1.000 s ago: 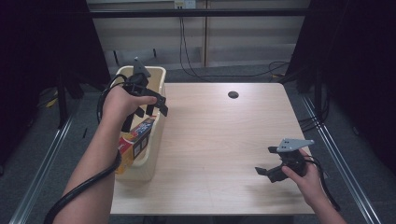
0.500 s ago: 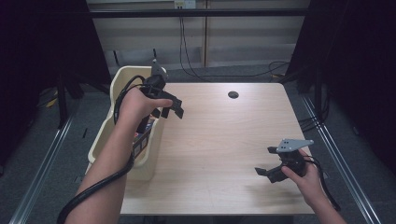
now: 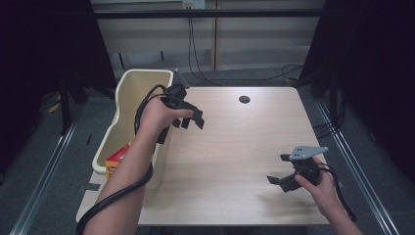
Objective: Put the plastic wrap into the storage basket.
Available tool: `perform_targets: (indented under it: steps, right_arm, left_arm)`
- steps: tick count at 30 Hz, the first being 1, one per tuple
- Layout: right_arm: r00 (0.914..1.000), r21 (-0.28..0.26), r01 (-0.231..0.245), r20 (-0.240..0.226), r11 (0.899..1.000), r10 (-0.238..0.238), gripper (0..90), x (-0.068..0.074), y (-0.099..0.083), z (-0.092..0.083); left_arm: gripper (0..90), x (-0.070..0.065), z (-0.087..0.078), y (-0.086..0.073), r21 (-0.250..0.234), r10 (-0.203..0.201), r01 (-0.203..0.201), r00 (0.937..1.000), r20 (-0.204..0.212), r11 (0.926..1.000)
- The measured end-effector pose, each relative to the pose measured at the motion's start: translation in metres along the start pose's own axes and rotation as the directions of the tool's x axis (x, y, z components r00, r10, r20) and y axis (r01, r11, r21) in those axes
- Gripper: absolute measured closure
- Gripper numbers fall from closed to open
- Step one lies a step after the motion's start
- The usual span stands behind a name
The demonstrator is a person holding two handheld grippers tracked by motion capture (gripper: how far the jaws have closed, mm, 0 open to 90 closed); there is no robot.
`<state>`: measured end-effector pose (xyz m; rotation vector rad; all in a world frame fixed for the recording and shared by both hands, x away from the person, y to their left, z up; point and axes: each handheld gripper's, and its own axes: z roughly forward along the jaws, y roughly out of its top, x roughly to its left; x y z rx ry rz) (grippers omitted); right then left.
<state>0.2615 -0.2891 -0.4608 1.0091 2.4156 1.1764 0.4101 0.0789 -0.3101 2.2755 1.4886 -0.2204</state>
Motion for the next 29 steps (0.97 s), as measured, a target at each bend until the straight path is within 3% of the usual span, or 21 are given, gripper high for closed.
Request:
perform_targets:
  steps: [1, 9, 29]
  right_arm:
    - [1.0, 0.001, 0.001, 0.003, 1.0, -0.001, 1.9, 0.0, 0.0, 0.0]
    - [1.0, 0.002, 0.002, 0.001, 1.0, -0.002, 1.9, 0.0, 0.0, 0.0]
    - [1.0, 0.014, -0.001, 0.006, 1.0, 0.001, 1.9, -0.003, -0.003, 0.003]
  left_arm:
    - [15.4, -0.002, 0.002, 0.0, -0.007, -0.013, 0.013, 0.9999, 0.005, 0.9999]
    - [15.5, -0.005, 0.02, 0.0, 0.01, 0.024, -0.024, 0.9995, 0.02, 0.9997]
    - [15.1, -0.016, 0.059, -0.007, 0.016, 0.055, -0.056, 0.9974, 0.046, 0.9983]
